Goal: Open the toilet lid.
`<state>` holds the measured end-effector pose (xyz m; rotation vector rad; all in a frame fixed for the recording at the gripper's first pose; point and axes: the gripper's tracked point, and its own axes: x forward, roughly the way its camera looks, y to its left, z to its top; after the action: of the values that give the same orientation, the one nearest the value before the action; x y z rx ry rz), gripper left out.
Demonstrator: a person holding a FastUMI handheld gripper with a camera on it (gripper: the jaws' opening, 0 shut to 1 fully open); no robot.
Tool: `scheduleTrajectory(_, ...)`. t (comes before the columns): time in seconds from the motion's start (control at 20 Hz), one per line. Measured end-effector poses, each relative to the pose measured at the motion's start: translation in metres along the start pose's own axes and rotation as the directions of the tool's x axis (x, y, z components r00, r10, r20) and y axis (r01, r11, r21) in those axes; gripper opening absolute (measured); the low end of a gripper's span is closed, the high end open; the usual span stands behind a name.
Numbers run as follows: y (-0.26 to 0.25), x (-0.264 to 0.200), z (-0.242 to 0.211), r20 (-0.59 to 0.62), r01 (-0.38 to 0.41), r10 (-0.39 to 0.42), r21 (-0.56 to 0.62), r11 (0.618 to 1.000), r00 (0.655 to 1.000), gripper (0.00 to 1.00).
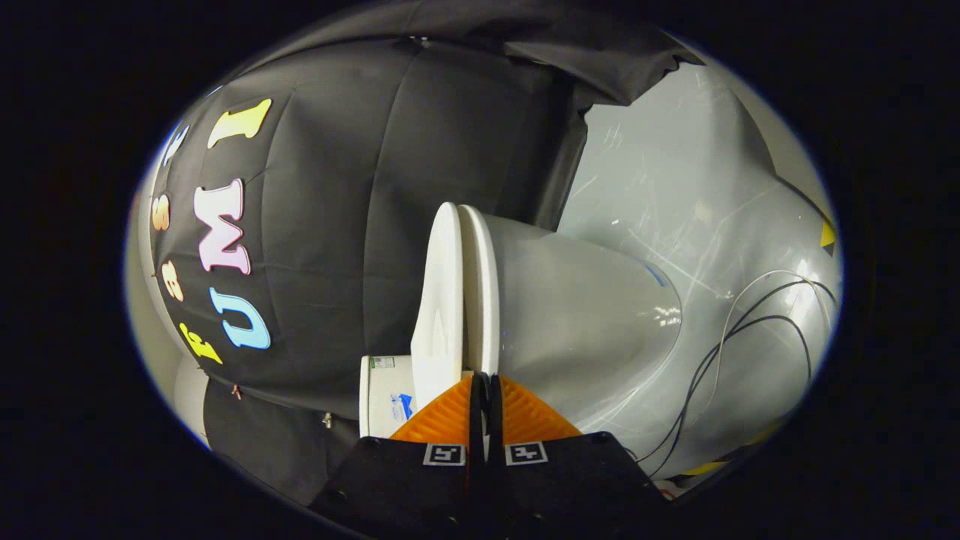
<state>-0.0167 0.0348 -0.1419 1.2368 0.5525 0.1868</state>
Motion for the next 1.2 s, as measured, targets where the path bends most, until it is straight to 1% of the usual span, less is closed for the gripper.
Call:
scheduleTrajectory(0.15, 0.005, -0.002, -0.001, 0.006, 0.031, -0.031, -0.044, 0.999, 1.000, 0.05)
scheduleTrajectory(0.3, 0.013, -0.003, 0.002, 0.028, 0.057, -0.056, -0.039, 0.998, 0.998, 0.05)
scheduleTrajectory(0.45, 0.026, -0.008, 0.000, 0.043, 0.084, -0.080, -0.109, 0.991, 0.996, 0.05)
scheduleTrajectory(0.65, 0.054, -0.014, 0.001, 0.067, 0.094, -0.082, -0.194, 0.977, 0.994, 0.05)
scheduleTrajectory(0.8, 0.071, -0.019, 0.000, 0.085, 0.119, -0.101, -0.234, 0.965, 0.991, 0.05)
scheduleTrajectory(1.1, 0.111, -0.024, -0.006, 0.123, 0.170, -0.134, -0.349, 0.922, 0.983, 0.05)
scheduleTrajectory(1.2, 0.129, -0.027, -0.010, 0.148, 0.191, -0.141, -0.420, 0.887, 0.979, 0.05)
